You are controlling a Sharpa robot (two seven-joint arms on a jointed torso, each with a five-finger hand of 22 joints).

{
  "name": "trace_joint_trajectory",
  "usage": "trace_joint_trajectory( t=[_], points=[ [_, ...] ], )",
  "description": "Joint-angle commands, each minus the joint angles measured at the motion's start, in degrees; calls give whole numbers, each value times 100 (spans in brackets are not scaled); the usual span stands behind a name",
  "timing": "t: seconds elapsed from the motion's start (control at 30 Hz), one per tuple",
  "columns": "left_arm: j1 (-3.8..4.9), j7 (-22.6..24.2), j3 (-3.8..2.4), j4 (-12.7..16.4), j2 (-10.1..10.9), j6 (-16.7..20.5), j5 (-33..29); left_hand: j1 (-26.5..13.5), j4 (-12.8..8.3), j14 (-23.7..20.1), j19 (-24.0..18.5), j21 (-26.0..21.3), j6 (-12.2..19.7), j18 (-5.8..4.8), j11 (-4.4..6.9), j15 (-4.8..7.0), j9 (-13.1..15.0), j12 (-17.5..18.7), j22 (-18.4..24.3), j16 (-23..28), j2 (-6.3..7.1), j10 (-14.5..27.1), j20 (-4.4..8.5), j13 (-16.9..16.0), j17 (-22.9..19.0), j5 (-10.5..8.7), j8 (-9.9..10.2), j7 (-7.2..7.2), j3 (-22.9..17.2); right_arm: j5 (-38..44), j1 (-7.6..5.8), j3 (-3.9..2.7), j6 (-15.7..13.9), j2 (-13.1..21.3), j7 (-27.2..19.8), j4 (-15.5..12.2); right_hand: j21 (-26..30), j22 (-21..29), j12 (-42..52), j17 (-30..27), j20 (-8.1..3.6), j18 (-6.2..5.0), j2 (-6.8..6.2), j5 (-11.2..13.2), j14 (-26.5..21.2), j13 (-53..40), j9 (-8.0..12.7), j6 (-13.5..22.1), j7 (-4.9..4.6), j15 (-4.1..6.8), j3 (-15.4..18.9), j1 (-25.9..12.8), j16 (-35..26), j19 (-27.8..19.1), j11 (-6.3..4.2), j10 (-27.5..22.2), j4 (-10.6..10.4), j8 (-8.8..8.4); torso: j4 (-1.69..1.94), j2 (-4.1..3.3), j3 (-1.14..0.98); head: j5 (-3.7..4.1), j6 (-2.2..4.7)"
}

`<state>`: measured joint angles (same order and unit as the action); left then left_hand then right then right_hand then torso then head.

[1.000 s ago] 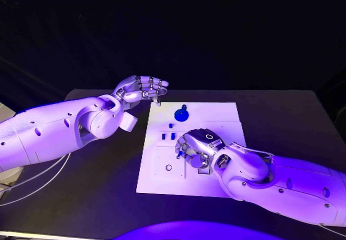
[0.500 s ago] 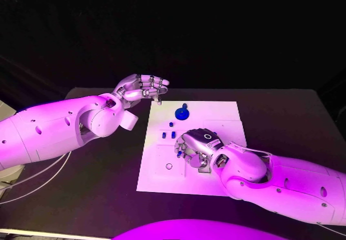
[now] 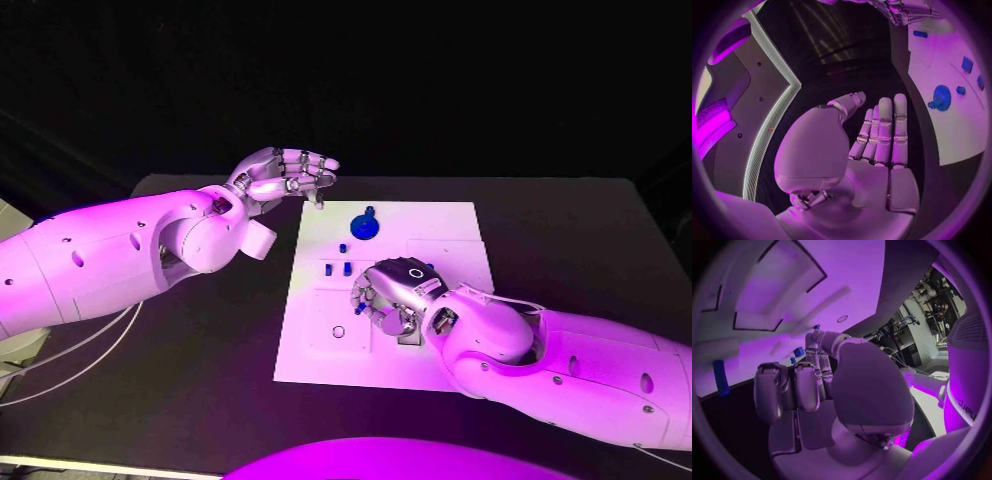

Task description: Assemble the parts on the task board

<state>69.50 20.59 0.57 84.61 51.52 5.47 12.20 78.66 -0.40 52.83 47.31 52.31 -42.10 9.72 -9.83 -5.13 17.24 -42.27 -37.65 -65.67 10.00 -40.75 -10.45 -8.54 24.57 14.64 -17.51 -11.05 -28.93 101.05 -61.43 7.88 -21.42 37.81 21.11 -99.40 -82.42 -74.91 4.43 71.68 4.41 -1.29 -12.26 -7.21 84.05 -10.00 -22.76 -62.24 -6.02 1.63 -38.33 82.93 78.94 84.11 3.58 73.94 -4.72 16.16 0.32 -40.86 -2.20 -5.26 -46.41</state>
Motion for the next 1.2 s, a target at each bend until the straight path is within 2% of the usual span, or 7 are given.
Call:
trace_joint_trajectory(
  t=[0.03, 0.5, 0.77, 1.03, 1.1, 1.2],
  points=[
    [4, 26, -5, 13, -6, -77, -1, 73, -24, -10, 8, -38, 27, 80, 3, -20, 9, 26, 8, 27, -5, 28, -8, 5, -5, 13, -17, -259, 18, 81, 6, 5, 124, -14, 29, 15, -20, -1208, 17, 5, -44, -28, 32, -29, 275, -2, 2, -18, -26, 23, 4, -35, -2, 341, -123, 171, 31, 31, 0, 1, -2, 3, -3],
    [4, 19, -5, 20, 0, -79, 0, 73, -24, -10, 8, -38, 27, 80, 3, -20, 9, 26, 8, 27, -5, 28, -8, 5, -5, 13, -17, -259, 18, 147, 6, 19, 202, -81, 144, 56, -36, -1215, 12, 11, -44, -24, 34, -33, 275, -2, -1, -14, -29, 22, 1, -40, 2, 347, -121, 172, 41, 30, 10, -1, 2, -1, -14],
    [4, 16, -5, 23, 3, -78, 1, 82, -31, -17, 4, -36, 32, 81, 0, -22, 12, 22, 6, 31, -10, 37, -10, 10, -9, 15, -39, -261, 21, 139, 6, 49, 385, -121, 103, 37, -31, -1213, 10, 15, -44, -25, 34, -34, 276, -2, -2, -13, -30, 22, 0, -42, 5, 345, -120, 172, 44, 30, -5, 2, 0, -6, -35],
    [4, 13, -5, 25, 2, -81, 2, 82, -31, -17, 4, -36, 32, 81, 0, -22, 12, 22, 6, 31, -10, 37, -10, 10, -9, 15, -39, -261, 21, 98, 6, 69, 442, -130, 69, 35, 2, -1202, -23, -8, -40, -31, 35, -33, 268, 4, -13, 19, -52, 5, 13, -110, -6, 334, -99, 147, 56, 15, -1, 3, 0, 3, -29],
    [4, 8, -5, 24, 3, -83, 2, 82, -31, -17, 4, -36, 32, 81, 0, -22, 12, 22, 6, 31, -10, 37, -10, 10, -9, 15, -39, -261, 21, 65, 6, 72, 447, -132, 53, 45, 81, -1173, -76, -48, -30, -47, -1, -30, 255, 23, -18, 100, -74, -24, 78, -232, -29, 306, -70, 61, 44, -26, -1, 3, -1, 5, -34],
    [4, 2, -5, 23, 4, -86, 5, 82, -31, -17, 4, -36, 32, 81, 0, -22, 12, 22, 6, 31, -10, 37, -10, 10, -9, 15, -39, -261, 21, 12, 5, 78, 394, -136, 39, 75, 246, -1112, -99, -80, -1, -79, -92, -152, 241, 72, 11, 313, -111, -78, 206, -432, -42, 247, -8, -154, -10, -155, -1, 2, -1, 5, -34]
  ],
)
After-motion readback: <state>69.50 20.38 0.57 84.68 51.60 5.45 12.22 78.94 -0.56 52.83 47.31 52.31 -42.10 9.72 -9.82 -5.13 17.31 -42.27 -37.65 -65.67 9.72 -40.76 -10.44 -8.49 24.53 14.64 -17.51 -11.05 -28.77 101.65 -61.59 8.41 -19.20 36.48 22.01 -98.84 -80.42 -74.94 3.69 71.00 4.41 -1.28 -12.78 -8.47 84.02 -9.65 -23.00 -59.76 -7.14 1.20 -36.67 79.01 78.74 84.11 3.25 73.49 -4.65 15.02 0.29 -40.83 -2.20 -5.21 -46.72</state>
